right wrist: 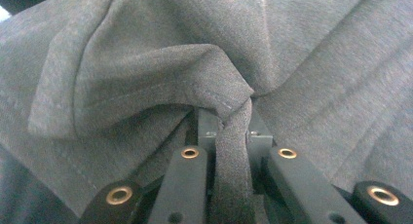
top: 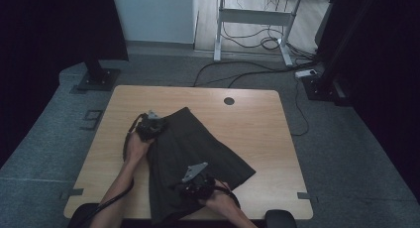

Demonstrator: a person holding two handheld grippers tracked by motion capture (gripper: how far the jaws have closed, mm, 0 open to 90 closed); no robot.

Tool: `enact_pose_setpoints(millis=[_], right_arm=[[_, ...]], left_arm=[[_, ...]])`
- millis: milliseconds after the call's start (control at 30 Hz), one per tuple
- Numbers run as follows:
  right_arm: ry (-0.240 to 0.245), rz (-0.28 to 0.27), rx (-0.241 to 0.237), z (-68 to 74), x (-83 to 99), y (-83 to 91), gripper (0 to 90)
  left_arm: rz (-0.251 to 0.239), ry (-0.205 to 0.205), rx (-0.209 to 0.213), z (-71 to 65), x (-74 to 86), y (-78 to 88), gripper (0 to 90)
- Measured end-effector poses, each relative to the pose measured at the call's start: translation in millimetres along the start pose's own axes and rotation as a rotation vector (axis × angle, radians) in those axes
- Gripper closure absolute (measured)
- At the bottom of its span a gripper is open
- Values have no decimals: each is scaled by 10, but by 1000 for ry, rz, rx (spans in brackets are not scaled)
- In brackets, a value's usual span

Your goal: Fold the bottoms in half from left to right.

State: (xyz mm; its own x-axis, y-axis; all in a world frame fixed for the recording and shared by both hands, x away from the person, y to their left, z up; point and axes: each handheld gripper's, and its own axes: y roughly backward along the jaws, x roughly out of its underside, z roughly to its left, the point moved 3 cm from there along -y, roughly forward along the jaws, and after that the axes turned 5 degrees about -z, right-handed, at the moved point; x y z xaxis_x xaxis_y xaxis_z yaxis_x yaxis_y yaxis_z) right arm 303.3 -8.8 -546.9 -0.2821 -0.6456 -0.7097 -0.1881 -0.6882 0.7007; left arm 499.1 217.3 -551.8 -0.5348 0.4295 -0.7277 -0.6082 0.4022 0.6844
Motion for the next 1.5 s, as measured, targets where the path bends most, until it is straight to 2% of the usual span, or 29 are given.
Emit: enact_pose_setpoints(millis=[100,200,300,400,433,533,600,667,767,833,900,1033,1067,1100,1267,1367,1500], right_arm=[[40,0,-57,180,-148,-178,822],[71,-2,-88,308,-249,-297,821],[106,0,-87,405,-326,-360,823],[121,-20,-77,473,-383,-300,831],[122,-32,-77,486,-400,-266,832],[123,-90,-70,508,-497,-79,835],[127,-131,-57,498,-579,76,835],[129,-170,-47,475,-659,247,836],[132,-216,-8,397,-739,521,835],[125,-229,19,317,-730,640,835],[97,-232,47,190,-659,742,834],[47,-193,95,-18,-419,774,834],[34,-186,100,-60,-362,763,833],[-3,-171,102,-140,-249,733,833],[-68,-114,92,-284,39,574,832],[-76,-58,78,-295,150,437,827],[-39,-3,84,-259,207,291,813]], left_arm=[[3,41,4,127,158,165,861],[-6,80,8,230,281,280,861],[-7,93,7,291,332,349,862],[-35,113,1,339,289,438,866],[-52,125,3,346,255,471,867],[-142,137,13,351,-10,654,870],[-193,114,14,310,-267,783,870],[-224,99,20,274,-474,859,870],[-277,86,31,208,-794,897,869],[-284,79,35,165,-919,840,869],[-270,61,35,97,-1016,686,868],[-216,28,32,-5,-1026,356,867],[-196,25,33,-36,-991,217,866],[-188,29,36,-56,-962,128,865],[-132,27,56,-143,-850,-194,864],[-101,27,60,-188,-808,-330,862],[-52,13,52,-244,-754,-495,855]])
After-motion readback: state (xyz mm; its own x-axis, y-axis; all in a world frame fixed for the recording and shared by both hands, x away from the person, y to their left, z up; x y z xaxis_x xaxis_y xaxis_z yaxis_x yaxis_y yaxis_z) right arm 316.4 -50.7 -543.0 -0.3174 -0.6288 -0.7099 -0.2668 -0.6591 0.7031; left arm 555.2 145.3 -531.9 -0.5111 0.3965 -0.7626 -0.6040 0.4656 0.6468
